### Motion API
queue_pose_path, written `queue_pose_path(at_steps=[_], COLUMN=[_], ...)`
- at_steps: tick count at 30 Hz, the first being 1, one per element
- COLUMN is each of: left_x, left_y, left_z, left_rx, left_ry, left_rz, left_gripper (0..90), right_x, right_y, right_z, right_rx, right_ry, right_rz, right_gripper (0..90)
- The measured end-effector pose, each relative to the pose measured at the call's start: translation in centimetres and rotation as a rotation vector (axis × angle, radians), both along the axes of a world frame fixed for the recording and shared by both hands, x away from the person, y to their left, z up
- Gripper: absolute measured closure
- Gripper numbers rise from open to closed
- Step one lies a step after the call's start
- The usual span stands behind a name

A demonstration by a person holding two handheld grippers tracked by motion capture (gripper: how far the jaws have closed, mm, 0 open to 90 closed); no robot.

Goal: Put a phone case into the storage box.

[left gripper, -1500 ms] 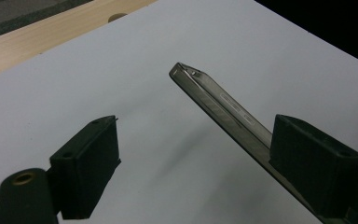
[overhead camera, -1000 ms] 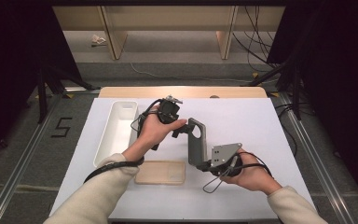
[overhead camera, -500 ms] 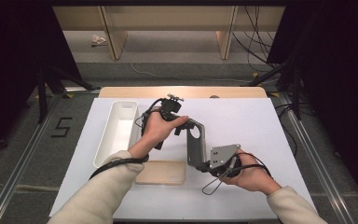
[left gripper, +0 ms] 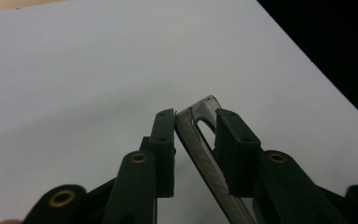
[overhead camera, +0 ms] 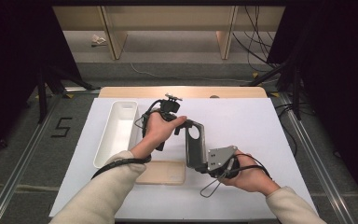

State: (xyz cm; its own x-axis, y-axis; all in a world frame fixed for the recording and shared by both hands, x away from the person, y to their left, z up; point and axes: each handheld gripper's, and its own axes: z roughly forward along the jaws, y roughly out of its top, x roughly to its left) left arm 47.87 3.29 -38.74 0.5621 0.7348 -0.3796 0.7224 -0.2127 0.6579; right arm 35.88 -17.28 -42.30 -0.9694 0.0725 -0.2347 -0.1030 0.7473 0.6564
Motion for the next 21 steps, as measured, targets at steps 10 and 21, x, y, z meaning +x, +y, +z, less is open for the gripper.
queue_pose_path(at_steps=[10, 21], left_x=[-0.7, -1.4], left_y=[-0.6, -0.7], left_z=[0.9, 1.4], left_rx=[-0.064, -0.074], left_ry=[-0.018, -0.104], left_rz=[0.005, -0.036], left_gripper=[76.5, 80.0], right_x=[0.0, 0.6], right_y=[0.3, -0.4], right_z=[-0.6, -0.5], right_rx=[-0.042, -0.001], right_ry=[-0.010, -0.027], right_rz=[0.003, -0.104], right_gripper=[88.5, 65.5])
